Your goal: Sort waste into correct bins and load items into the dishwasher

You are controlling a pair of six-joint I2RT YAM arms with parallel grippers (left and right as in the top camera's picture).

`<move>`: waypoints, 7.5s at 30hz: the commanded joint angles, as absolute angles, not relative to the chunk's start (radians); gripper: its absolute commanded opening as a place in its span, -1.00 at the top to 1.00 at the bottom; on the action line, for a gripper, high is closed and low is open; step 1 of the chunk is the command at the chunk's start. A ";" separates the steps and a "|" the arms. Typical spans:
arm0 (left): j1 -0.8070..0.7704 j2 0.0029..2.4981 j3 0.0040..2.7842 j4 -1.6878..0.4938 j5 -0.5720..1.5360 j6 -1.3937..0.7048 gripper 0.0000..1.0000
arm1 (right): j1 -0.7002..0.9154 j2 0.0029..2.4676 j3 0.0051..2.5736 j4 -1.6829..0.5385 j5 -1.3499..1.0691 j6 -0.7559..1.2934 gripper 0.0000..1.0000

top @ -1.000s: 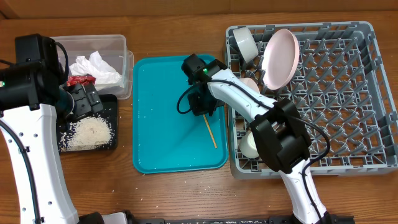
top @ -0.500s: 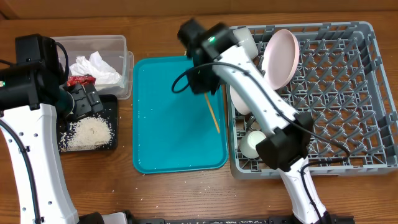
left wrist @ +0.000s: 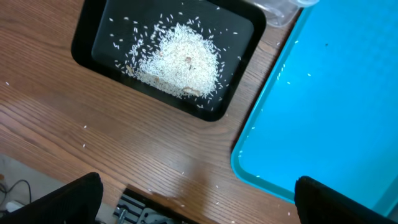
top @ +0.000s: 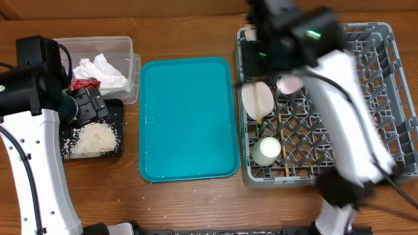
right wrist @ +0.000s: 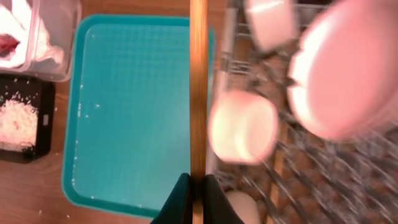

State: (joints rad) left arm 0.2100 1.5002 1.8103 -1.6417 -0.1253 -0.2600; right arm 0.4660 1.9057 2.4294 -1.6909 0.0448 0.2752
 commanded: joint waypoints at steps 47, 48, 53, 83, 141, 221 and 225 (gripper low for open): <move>0.202 1.505 1.809 -1.641 -0.138 -0.270 -1.00 | 0.234 1.618 1.430 -1.255 0.142 0.156 -0.42; 0.202 1.505 1.809 -1.641 -0.138 -0.270 -1.00 | 0.234 1.617 1.435 -1.261 0.129 0.156 -0.41; 0.202 1.505 1.809 -1.641 -0.138 -0.270 -1.00 | 0.236 1.608 1.510 -1.310 0.084 0.156 -0.41; 0.202 1.505 1.809 -1.641 -0.138 -0.270 -0.99 | 0.238 1.364 2.000 -1.498 0.088 0.125 -1.00; 0.202 1.505 1.809 -1.641 -0.138 -0.270 -1.00 | -0.001 0.003 0.008 -0.074 -0.091 0.126 -1.00; 0.090 0.003 0.004 -0.059 0.072 -0.022 -1.00 | -0.001 0.003 0.008 -0.074 -0.091 0.126 -1.00; 0.090 0.003 0.004 -0.073 0.069 -0.022 -1.00 | -0.001 0.003 0.008 -0.074 -0.091 0.126 -1.00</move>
State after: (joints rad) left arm 0.0975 0.0166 0.0135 -0.0746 0.0788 -0.0441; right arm 0.0006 0.0147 0.0181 -0.0792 -0.0895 0.1295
